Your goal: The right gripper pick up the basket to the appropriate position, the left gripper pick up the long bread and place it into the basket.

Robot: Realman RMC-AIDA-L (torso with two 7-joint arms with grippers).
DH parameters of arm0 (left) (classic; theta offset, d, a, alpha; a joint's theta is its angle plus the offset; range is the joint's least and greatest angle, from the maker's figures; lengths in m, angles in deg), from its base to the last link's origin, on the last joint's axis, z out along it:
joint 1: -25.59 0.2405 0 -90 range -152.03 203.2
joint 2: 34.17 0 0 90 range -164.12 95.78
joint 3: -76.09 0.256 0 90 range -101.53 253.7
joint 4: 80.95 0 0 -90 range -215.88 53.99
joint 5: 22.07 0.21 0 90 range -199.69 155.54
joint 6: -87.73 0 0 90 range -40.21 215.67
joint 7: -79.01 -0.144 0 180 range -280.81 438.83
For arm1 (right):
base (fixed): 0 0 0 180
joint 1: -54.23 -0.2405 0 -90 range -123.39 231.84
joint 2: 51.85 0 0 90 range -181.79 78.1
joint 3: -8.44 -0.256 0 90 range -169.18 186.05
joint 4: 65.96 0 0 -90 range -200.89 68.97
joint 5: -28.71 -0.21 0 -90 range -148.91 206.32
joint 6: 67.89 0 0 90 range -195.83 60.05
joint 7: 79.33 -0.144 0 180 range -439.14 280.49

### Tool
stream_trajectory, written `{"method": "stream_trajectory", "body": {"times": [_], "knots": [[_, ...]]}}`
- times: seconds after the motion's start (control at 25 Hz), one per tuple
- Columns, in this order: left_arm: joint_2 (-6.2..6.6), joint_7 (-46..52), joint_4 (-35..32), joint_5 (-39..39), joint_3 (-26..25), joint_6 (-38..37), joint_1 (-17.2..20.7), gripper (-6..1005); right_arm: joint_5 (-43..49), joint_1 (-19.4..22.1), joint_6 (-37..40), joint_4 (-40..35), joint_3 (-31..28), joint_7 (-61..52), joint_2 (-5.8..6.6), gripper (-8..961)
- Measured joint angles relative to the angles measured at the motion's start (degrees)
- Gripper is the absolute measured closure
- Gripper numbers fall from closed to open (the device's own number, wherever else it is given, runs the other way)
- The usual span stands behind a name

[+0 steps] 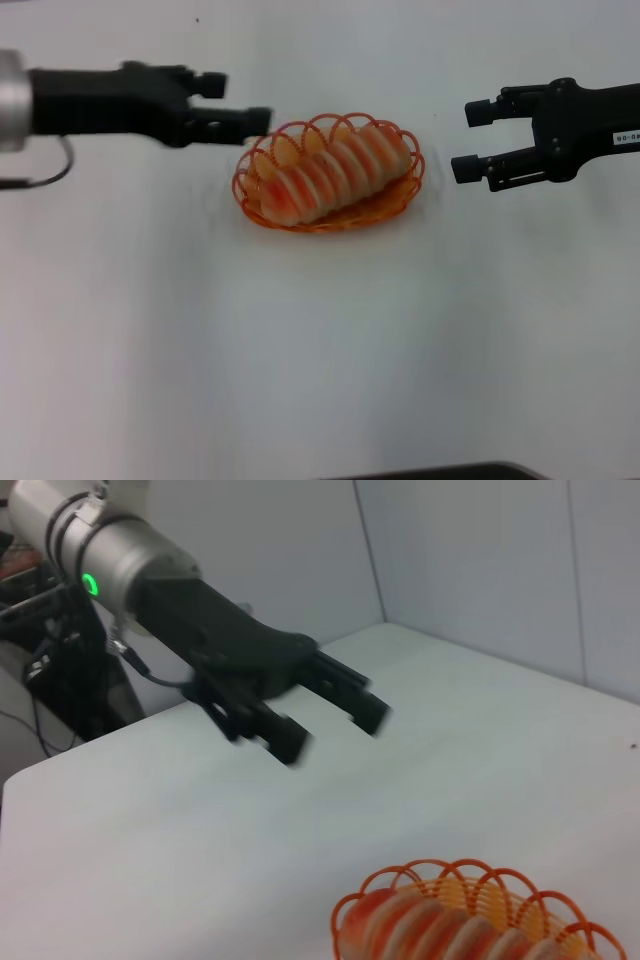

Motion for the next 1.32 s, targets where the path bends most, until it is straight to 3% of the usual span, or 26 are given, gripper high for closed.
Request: {"method": "stream_trajectory", "body": {"times": [0.16, 0.32, 0.4, 0.72, 1.32], "knots": [[1.92, -6.0, 2.4, -0.5, -10.2, -13.1, 3.6, 119, 0.0, -0.2, 0.3, 0.1, 0.2, -0.1, -0.10, 66], [4.26, -8.2, 3.8, -0.4, -13.4, -17.7, 7.8, 119, 0.0, -0.5, 0.3, 1.2, 0.3, 0.0, -0.67, 66], [4.82, -8.8, 4.4, -0.5, -14.1, -17.6, 9.6, 120, 0.0, -0.7, 0.2, 1.6, 0.5, 0.1, -0.77, 66], [5.45, -13.6, 10.8, -0.5, -19.0, -17.8, 11.3, 119, 0.0, -1.4, -0.2, 2.8, 0.9, 0.2, -0.76, 67], [5.86, -14.8, 13.5, -0.2, -19.3, -17.6, 8.9, 119, 0.0, -2.1, -0.4, 3.9, 0.8, 0.5, -0.39, 66]]}}
